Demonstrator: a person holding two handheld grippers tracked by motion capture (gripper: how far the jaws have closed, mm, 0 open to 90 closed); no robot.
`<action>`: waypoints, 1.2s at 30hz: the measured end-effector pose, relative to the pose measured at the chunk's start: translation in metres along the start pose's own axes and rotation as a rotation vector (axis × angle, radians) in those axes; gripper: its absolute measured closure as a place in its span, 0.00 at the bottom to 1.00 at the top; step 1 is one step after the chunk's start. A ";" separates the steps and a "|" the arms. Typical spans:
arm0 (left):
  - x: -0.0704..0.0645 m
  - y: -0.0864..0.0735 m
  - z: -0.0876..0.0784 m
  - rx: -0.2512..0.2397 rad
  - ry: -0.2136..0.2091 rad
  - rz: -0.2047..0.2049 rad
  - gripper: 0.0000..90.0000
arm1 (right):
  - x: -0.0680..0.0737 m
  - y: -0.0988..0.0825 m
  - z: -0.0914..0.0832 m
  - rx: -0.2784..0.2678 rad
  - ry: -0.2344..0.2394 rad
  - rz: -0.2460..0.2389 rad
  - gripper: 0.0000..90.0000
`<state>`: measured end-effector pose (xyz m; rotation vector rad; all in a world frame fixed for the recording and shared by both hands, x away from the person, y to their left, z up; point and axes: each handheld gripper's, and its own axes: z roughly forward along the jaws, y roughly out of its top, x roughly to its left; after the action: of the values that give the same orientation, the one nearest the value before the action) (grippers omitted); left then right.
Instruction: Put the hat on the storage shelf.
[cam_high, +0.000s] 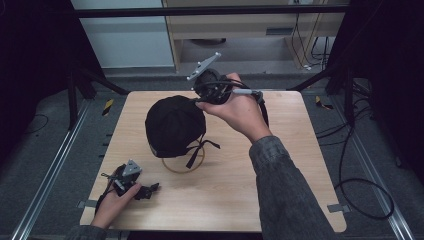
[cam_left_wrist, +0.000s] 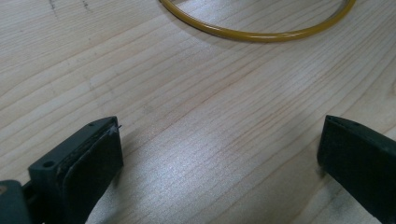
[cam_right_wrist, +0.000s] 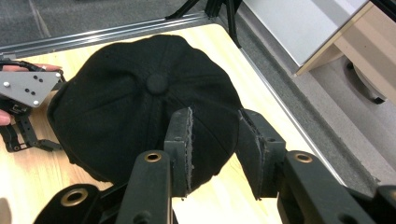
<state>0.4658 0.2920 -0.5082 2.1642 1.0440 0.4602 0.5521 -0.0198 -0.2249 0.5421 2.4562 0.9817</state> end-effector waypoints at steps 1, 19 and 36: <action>0.000 0.000 0.000 0.000 0.000 0.000 0.00 | -0.001 -0.002 -0.001 -0.002 0.000 0.002 0.73; 0.000 0.000 0.000 0.000 0.000 0.000 0.00 | -0.012 -0.026 -0.019 -0.025 -0.026 0.056 0.72; 0.000 0.000 0.000 0.000 0.000 0.000 0.00 | -0.019 -0.044 -0.033 -0.034 -0.054 0.082 0.64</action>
<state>0.4658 0.2920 -0.5082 2.1640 1.0439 0.4604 0.5418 -0.0769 -0.2304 0.6533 2.3820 1.0262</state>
